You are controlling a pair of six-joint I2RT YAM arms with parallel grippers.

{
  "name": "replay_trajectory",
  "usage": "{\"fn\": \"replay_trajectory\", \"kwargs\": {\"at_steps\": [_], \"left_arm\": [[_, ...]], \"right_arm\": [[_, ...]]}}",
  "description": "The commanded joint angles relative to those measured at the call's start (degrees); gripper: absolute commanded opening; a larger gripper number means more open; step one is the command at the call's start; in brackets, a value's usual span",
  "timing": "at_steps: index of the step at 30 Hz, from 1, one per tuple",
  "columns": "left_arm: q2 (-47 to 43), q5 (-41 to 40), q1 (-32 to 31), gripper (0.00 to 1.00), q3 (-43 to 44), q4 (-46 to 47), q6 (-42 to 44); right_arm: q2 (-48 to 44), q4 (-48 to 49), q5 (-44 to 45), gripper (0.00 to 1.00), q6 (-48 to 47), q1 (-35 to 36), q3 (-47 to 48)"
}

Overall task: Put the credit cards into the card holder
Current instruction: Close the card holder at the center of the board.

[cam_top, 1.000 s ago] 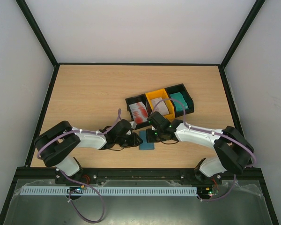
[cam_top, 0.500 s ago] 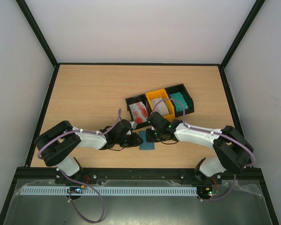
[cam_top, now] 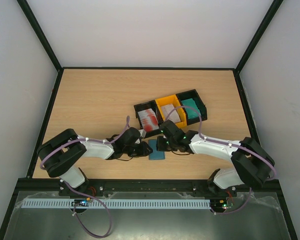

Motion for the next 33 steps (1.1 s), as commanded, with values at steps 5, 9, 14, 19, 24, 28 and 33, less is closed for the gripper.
{"fn": "replay_trajectory", "kwargs": {"at_steps": [5,9,14,19,24,28,33], "left_arm": [[1.3,0.8,-0.5,0.24,-0.1,-0.6,0.8],[1.4,0.9,-0.5,0.24,-0.2,-0.5,0.7],[1.5,0.9,-0.5,0.24,-0.2,-0.5,0.7],[0.6,0.9,-0.5,0.27,-0.4,-0.9,0.6],[-2.4,-0.2,-0.4,0.42,-1.2,-0.3,-1.8],[-6.2,-1.6,0.6,0.50,-3.4,1.8,-4.5],[-9.9,-1.8,3.0,0.51,-7.6,4.3,-7.1]], "right_arm": [[1.6,4.1,-1.1,0.02,1.2,-0.1,-0.7],[1.7,4.4,-1.7,0.02,1.3,-0.2,-1.4],[1.4,3.6,-1.1,0.02,0.7,-0.1,-1.1],[0.9,-4.1,3.8,0.02,-0.7,0.0,5.2],[-0.3,-14.5,11.8,0.18,0.7,1.3,10.5],[2.8,-24.7,19.5,0.32,3.0,5.1,14.9],[7.5,-30.9,24.0,0.40,5.0,9.1,19.1]]}}
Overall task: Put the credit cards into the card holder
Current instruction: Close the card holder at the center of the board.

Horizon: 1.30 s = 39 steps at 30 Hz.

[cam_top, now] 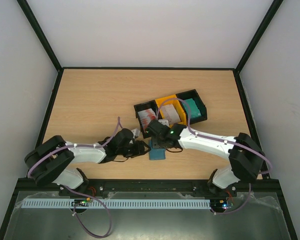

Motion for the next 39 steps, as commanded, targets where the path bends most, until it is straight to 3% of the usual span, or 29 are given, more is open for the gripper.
{"fn": "replay_trajectory", "kwargs": {"at_steps": [1,12,33,39], "left_arm": [[-3.4,-0.9,2.2,0.51,-4.2,3.3,-3.2],[-5.3,0.9,5.0,0.52,-8.7,5.9,-2.9],[-3.6,1.5,5.2,0.53,-9.0,7.1,-2.3],[-3.7,1.5,5.2,0.53,-9.1,7.1,-2.2]], "right_arm": [[4.3,-10.6,7.3,0.41,2.3,2.9,3.7],[14.0,-14.5,8.9,0.33,1.7,5.4,9.7],[16.3,-13.7,7.2,0.29,0.9,5.7,9.5],[15.8,-14.0,7.4,0.13,1.7,5.7,9.7]]}}
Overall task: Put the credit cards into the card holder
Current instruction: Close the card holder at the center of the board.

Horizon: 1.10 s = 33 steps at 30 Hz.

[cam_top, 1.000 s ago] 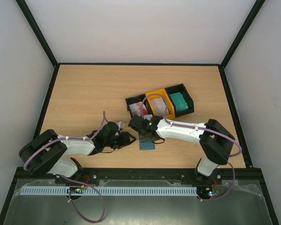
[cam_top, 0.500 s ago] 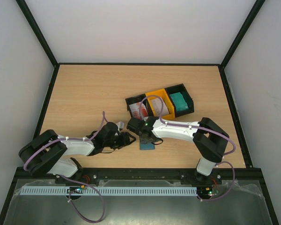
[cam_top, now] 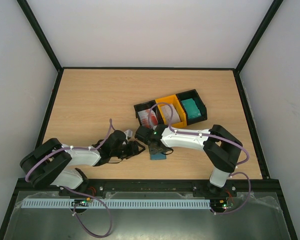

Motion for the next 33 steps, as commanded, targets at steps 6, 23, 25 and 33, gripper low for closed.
{"fn": "replay_trajectory", "kwargs": {"at_steps": [6,23,25,33], "left_arm": [[0.5,0.3,0.3,0.53,-1.1,1.3,0.9],[3.6,5.0,-0.1,0.52,0.0,7.0,1.5],[4.9,5.3,-0.6,0.48,0.7,7.5,1.4],[9.9,5.3,-1.5,0.29,1.9,9.8,0.1]], "right_arm": [[-0.8,-1.8,1.6,0.02,1.4,0.5,1.9],[-3.2,1.0,1.7,0.02,1.3,0.5,0.7],[-3.1,1.9,1.4,0.02,1.0,0.5,0.4],[-3.0,6.1,-1.7,0.02,-0.4,0.5,-1.7]]}}
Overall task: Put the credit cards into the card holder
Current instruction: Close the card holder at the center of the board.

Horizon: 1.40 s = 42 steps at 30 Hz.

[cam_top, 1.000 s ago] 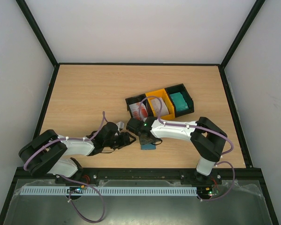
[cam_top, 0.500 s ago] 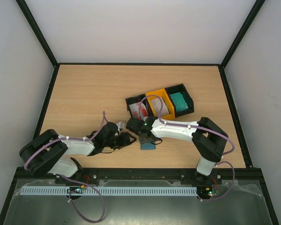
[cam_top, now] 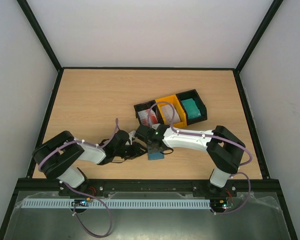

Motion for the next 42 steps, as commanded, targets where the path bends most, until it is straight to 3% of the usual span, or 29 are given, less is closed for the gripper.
{"fn": "replay_trajectory", "kwargs": {"at_steps": [1,25,42], "left_arm": [[2.3,0.6,-0.5,0.29,0.9,2.4,-0.2],[7.0,0.6,-1.2,0.18,3.8,2.7,0.6],[7.1,0.8,-1.2,0.16,3.5,3.0,0.5]], "right_arm": [[-1.2,3.0,-1.5,0.02,-0.9,0.4,-1.8],[0.5,7.4,-6.5,0.02,-2.8,0.3,-3.0],[4.8,8.4,-7.3,0.02,-2.9,0.4,-4.7]]}}
